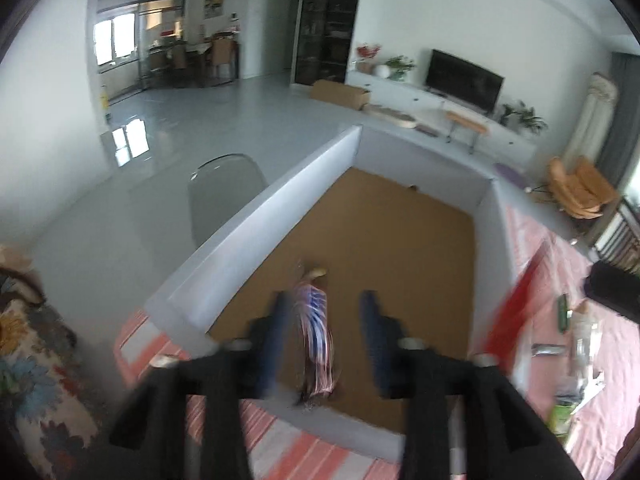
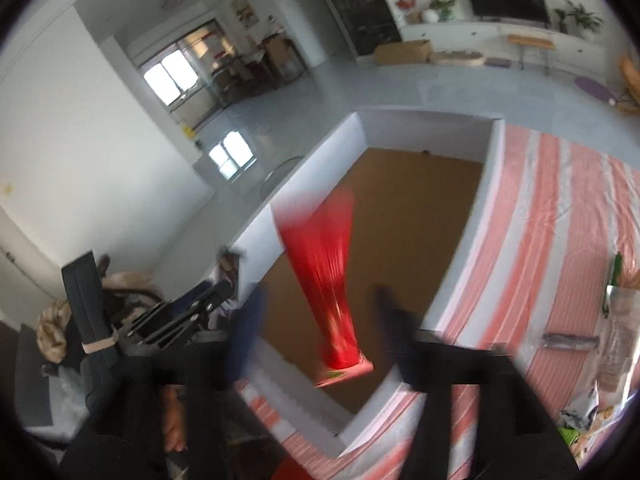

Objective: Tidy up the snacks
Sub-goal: 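Carry both snacks over the cardboard box and open both tools to drop them, then bring both tools back over the tablecloth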

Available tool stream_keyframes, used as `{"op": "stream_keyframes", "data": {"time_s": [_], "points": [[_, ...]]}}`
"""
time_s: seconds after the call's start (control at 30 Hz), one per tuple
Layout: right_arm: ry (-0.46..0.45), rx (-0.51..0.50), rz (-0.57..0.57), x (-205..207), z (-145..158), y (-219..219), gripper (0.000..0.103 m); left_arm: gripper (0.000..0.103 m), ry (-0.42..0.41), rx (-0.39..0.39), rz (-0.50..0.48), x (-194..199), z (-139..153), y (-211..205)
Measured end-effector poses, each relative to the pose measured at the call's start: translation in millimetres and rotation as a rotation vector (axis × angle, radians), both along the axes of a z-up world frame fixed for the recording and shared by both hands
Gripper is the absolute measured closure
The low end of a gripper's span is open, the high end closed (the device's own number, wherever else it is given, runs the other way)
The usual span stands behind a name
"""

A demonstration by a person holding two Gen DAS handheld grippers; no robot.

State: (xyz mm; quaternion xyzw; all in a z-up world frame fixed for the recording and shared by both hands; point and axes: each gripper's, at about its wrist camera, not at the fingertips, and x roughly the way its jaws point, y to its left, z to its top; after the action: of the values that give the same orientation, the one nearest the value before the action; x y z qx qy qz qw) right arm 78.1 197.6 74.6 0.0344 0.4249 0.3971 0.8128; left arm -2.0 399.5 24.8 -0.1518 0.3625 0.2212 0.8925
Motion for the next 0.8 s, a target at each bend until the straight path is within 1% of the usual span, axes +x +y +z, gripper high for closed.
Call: {"op": "stream_keyframes", "data": {"time_s": [0.03, 0.07, 0.13, 0.2, 0.27, 0.37, 0.4, 0.47, 0.5, 0.57, 0.6, 0.63, 0.67, 0.7, 0.77, 0.8], "points": [[-0.021, -0.017, -0.016, 0.4, -2.8, -9.4, 0.032, 0.023, -0.004, 0.01, 0.012, -2.7, -3.0, -1.8], [-0.036, -0.032, -0.037, 1.6, -7.1, -22.1, 0.032, 0.019, -0.021, 0.023, 0.02, -5.1, -3.8, -5.6], [-0.055, -0.042, -0.083, 4.3, -14.8, -47.0, 0.032, 0.018, -0.049, 0.028, 0.009, -6.5, -1.2, -18.4], [-0.089, -0.071, -0.16, 7.5, -26.5, -85.4, 0.032, 0.018, -0.068, 0.003, -0.044, -4.3, 1.0, -37.7], [-0.134, -0.123, -0.244, 11.3, -40.5, -123.3, 0.032, 0.018, -0.094, -0.013, -0.102, -4.4, 7.0, -62.3], [-0.198, -0.254, -0.376, 10.2, -67.3, -191.8, 0.032, 0.017, -0.137, -0.017, -0.237, -2.4, 20.2, -114.5], [-0.205, -0.309, -0.426, 9.1, -81.5, -220.0, 0.032, 0.014, -0.148, -0.016, -0.292, -0.3, 24.9, -135.2], [-0.196, -0.38, -0.5, 4.9, -99.0, -261.0, 0.032, 0.009, -0.159, -0.013, -0.396, -0.3, 30.5, -174.4], [-0.179, -0.414, -0.542, 2.8, -109.4, -284.5, 0.032, 0.005, -0.155, -0.014, -0.454, 0.9, 31.9, -196.1], [-0.123, -0.449, -0.629, -0.7, -124.9, -329.8, 0.032, 0.003, -0.12, -0.02, -0.573, 9.6, 26.2, -238.0], [-0.1, -0.449, -0.667, -3.5, -126.0, -343.9, 0.032, 0.003, -0.095, -0.024, -0.619, 15.4, 19.0, -256.0], [-0.075, -0.446, -0.706, -4.7, -130.9, -360.1, 0.032, 0.003, -0.052, -0.027, -0.666, 23.1, 5.8, -275.1], [-0.054, -0.443, -0.736, -5.1, -133.5, -372.1, 0.032, 0.003, -0.019, -0.028, -0.692, 31.0, -3.7, -288.5], [-0.03, -0.438, -0.77, -8.3, -136.3, -386.0, 0.032, 0.003, 0.025, -0.027, -0.717, 40.9, -20.1, -301.9], [0.006, -0.435, -0.81, -8.1, -141.7, -399.5, 0.032, 0.003, 0.127, -0.029, -0.72, 57.3, -55.8, -319.1], [0.016, -0.435, -0.818, -5.8, -145.0, -402.4, 0.032, 0.003, 0.154, -0.035, -0.72, 59.7, -68.2, -323.0]]}}
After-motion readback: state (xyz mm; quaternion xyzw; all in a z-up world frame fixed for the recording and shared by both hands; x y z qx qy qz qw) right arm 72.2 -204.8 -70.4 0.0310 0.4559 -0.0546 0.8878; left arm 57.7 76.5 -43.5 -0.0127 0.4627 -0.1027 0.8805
